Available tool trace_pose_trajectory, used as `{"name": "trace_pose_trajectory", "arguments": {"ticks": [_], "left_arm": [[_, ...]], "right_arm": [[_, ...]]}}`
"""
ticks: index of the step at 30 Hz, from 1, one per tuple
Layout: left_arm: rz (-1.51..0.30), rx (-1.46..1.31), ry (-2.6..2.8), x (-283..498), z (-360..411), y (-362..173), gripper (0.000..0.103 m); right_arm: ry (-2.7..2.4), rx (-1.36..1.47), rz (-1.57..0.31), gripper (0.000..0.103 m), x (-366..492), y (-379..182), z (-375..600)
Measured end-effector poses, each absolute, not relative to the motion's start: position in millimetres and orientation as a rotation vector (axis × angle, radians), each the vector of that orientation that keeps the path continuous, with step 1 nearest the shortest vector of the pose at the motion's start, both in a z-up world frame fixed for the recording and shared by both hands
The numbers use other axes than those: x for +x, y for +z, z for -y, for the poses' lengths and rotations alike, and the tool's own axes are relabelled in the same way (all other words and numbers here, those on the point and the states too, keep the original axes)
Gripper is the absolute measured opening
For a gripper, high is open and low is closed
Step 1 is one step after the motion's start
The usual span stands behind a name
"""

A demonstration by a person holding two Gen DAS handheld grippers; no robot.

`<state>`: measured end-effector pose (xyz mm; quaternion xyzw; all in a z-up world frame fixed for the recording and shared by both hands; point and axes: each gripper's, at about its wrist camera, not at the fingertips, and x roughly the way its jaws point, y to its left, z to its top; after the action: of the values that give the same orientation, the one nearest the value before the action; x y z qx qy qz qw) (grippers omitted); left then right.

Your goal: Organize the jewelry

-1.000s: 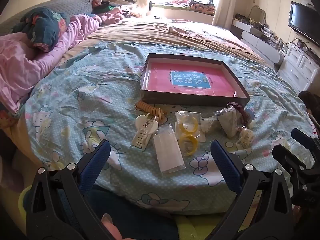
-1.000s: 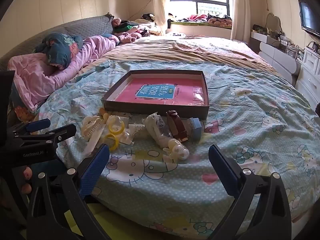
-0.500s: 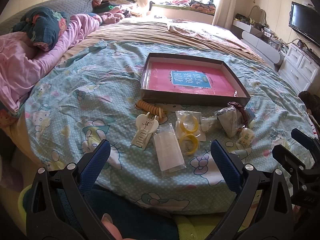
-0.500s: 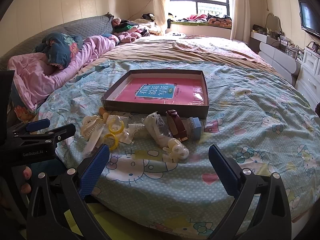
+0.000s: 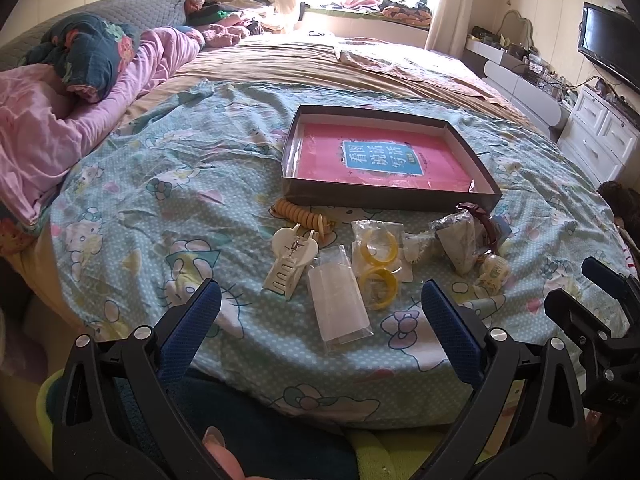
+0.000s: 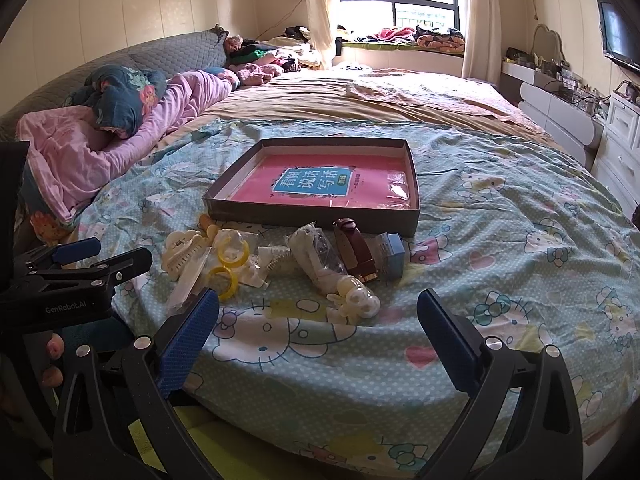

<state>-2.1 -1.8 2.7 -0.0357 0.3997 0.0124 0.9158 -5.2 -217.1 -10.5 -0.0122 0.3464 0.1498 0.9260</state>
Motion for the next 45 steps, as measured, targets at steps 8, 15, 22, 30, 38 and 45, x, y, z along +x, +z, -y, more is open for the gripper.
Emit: {"name": "trace_pose_trajectory", "arguments": {"ticks": [8, 15, 22, 30, 38, 45], "left_arm": [[-0.824, -0.075, 0.026, -2, 1, 2, 0.094], [-0.824, -0.072, 0.027, -1, 2, 6, 0.094], [-0.837, -0.077, 0.036, 1, -2, -1, 0.094], [-0.879, -0.107, 0.074, 10, -27, -18, 0.094], [-0.951, -0.155, 0.113, 24, -51, -36, 0.094], [-0.985, -0.208, 0.08, 45, -70, -53, 0.094]], "right_arm": [[0.312, -0.023, -0.709, 0.099, -4, -11, 217], [0.322, -0.02, -0.709, 0.099, -8, -10, 215], [0.329, -0.021, -0.708, 0.099, -5, -11, 213], [0.301, -0.013, -0.716, 0.099, 19, -16, 228], [0.259, 0.015, -0.73, 0.099, 47, -24, 249], [0.232, 0.033, -0.746, 0.099, 65, -35, 262]]}}
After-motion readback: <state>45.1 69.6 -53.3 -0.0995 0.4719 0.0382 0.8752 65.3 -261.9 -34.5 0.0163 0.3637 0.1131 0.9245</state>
